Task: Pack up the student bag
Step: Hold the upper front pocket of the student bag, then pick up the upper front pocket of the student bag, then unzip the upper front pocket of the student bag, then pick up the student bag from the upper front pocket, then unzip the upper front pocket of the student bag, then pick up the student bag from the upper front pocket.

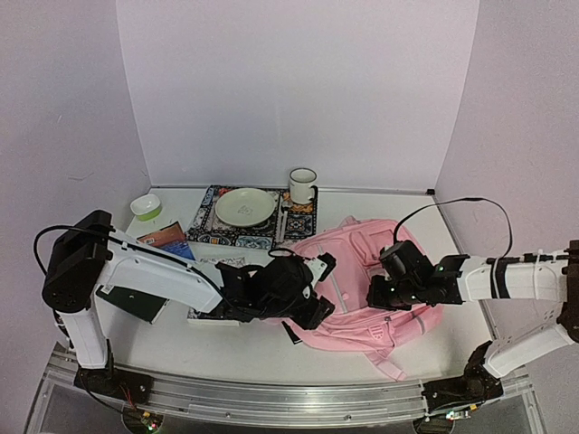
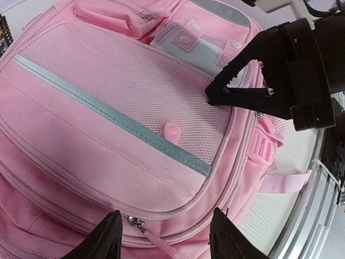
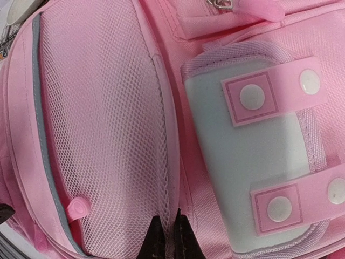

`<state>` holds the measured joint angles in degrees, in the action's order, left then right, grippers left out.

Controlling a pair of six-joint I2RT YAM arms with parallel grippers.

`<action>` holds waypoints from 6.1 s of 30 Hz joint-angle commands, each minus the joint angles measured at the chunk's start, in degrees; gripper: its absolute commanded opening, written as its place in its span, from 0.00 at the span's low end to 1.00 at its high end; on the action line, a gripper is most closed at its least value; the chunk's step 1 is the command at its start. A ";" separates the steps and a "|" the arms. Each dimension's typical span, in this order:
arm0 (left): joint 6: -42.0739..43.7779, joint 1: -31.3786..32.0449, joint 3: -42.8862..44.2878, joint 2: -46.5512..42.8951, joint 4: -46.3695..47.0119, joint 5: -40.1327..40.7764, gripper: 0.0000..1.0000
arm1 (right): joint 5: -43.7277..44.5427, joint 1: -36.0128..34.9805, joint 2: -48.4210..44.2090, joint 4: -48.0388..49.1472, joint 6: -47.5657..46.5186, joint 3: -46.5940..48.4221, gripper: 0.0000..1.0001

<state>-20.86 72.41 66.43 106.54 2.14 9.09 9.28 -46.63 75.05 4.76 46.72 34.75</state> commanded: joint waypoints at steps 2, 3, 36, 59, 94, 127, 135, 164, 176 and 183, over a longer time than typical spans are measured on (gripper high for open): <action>-3.29 1.39 2.36 0.17 -6.40 5.78 0.52 | -0.25 -0.35 -0.34 -0.54 -0.93 2.36 0.00; -3.68 1.44 2.22 0.16 -7.09 5.97 0.51 | -0.22 -0.36 -0.33 -0.55 -1.05 2.49 0.00; -8.56 3.76 5.81 4.45 -15.96 10.97 0.10 | 1.25 -0.32 -0.58 -0.96 -1.68 2.16 0.00; -2.11 -1.99 -1.34 -7.63 -19.26 19.01 0.00 | 2.12 3.91 -8.05 -10.61 -10.74 -0.55 0.00; 2.02 -4.83 6.05 -10.96 -9.62 -6.97 0.00 | -4.17 -10.48 3.67 1.65 -32.62 11.81 0.58; 11.02 -22.47 7.44 -8.29 -10.82 -3.81 0.00 | -6.55 -10.48 -19.11 -11.18 -36.19 3.17 0.00; 8.42 -22.00 5.77 -9.36 -5.32 -20.98 0.00 | -1.41 -10.46 -11.59 -8.09 -34.98 7.34 0.11; -2.61 -23.88 -3.62 -9.92 -2.41 -19.66 0.37 | 10.92 -10.57 24.39 -4.72 -32.25 29.11 0.71; 3.53 -24.06 -3.70 -9.99 0.42 -26.33 0.43 | 0.12 -10.57 12.53 -6.35 -40.63 21.46 0.00; 13.71 -24.10 -2.61 -11.34 0.56 -32.77 0.56 | -8.03 -10.46 2.80 -7.85 -46.89 16.65 0.00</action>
<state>-15.01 48.53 62.85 98.21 0.37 -17.80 7.64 -57.14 83.45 -1.54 5.09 52.63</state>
